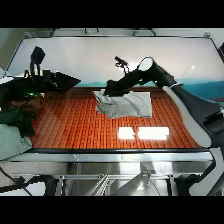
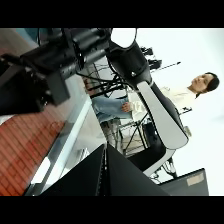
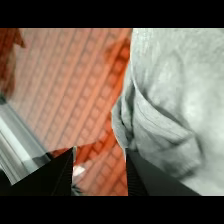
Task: Fold the shirts.
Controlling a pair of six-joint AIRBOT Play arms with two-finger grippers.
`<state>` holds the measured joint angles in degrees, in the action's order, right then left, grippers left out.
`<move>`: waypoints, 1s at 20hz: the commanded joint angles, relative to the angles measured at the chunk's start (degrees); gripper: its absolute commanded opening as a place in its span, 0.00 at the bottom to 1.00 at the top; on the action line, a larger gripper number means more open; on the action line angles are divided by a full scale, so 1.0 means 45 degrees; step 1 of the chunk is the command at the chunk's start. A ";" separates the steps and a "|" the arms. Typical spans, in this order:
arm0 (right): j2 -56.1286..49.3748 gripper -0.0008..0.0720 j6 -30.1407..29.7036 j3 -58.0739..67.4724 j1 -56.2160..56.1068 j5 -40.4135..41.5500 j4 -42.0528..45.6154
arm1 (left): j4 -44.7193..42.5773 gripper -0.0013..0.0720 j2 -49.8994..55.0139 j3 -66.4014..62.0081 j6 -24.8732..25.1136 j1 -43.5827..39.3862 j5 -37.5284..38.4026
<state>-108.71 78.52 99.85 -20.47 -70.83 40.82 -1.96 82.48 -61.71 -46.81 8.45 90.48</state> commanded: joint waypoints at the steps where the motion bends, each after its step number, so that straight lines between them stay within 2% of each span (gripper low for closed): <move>1: 0.0787 0.51 -0.0287 -0.0024 0.2025 -0.2822 -0.0107 | 0.0136 0.04 -0.0131 0.0267 0.0233 0.0563 0.0359; 3: 0.1472 0.51 -0.0102 -0.0325 0.3463 -0.3667 0.0044 | 0.0136 0.04 -0.0131 0.0267 0.0393 0.0719 0.0593; 4: 0.2021 0.51 -0.0010 -0.0835 0.4167 -0.3706 0.0753 | 0.0136 0.04 -0.0131 0.0267 0.0408 0.0719 0.0704; 6: 0.2987 0.51 0.0175 -0.2059 0.5241 -0.3332 0.2385 | 0.0141 0.04 -0.0131 0.0267 0.0403 0.0719 0.0894; 7: 0.3366 0.56 0.0175 -0.2866 0.5756 -0.2691 0.2744 | 0.0141 0.04 -0.0131 0.0267 0.0403 0.0699 0.0957; 8: 0.3531 0.91 0.0155 -0.3643 0.6188 -0.2103 0.2676 | 0.0146 0.04 -0.0131 0.0267 0.0398 0.0617 0.1039; 9: 0.3502 0.98 -0.0010 -0.4216 0.6455 -0.1676 0.2550 | 0.0165 0.04 -0.0131 0.0267 0.0393 0.0525 0.1122; 11: 0.3157 0.98 -0.0593 -0.5158 0.6640 -0.0942 0.2161 | 0.0272 0.04 -0.0131 0.0267 0.0389 0.0321 0.1161; 14: 0.2123 0.98 -0.1734 -0.5547 0.6523 -0.0486 0.1069 | 0.1817 0.04 -0.0131 0.0267 0.0403 0.0000 0.1909; 18: 0.0996 0.98 -0.2249 -0.5547 0.6426 -0.0024 0.0238 | 0.3852 0.04 -0.0131 0.0267 0.0398 -0.0015 0.3517; 20: 0.0636 0.98 -0.2341 -0.5547 0.6169 -0.0024 0.0204 | 0.4148 0.04 -0.0131 0.0267 0.0393 -0.0019 0.3541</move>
<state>-103.24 69.73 75.31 8.10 -71.88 43.62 11.97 81.93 -60.53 -44.95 8.49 103.55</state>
